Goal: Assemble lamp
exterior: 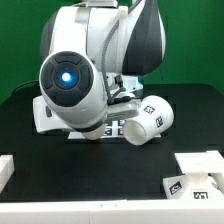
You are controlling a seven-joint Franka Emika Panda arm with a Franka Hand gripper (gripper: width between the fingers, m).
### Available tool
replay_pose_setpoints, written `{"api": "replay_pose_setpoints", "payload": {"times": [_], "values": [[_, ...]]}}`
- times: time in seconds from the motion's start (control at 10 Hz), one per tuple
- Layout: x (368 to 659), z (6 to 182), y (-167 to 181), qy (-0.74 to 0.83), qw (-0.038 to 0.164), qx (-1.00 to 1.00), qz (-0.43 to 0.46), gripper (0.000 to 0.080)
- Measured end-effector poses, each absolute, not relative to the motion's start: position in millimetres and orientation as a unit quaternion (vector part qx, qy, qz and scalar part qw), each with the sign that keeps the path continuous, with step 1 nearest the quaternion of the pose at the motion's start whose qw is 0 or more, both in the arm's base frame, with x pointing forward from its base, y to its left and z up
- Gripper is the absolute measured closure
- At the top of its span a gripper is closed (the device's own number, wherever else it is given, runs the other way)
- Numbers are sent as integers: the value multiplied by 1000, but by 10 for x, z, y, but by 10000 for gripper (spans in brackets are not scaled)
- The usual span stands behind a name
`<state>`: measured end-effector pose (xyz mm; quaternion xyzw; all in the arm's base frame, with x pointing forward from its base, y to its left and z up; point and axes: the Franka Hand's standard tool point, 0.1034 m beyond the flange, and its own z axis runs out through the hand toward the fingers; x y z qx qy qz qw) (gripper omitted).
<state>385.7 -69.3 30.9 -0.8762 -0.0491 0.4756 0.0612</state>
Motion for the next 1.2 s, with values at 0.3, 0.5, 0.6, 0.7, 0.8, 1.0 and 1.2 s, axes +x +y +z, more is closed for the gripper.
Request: {"api": "replay_pose_setpoints", "payload": {"times": [0.3,0.5,0.6,0.7,0.8,1.0,1.2], "values": [[3863,337,-691,-49,62,-876,476,316],[3869,341,-691,-49,61,-877,475,426],[3898,379,-690,-50,61,-878,472,582],[3996,537,-685,-51,60,-886,458,582],[4040,684,-677,-52,62,-885,458,734],[4142,724,-700,-41,68,-900,429,794],[4124,705,-684,-42,68,-898,433,798]]}}
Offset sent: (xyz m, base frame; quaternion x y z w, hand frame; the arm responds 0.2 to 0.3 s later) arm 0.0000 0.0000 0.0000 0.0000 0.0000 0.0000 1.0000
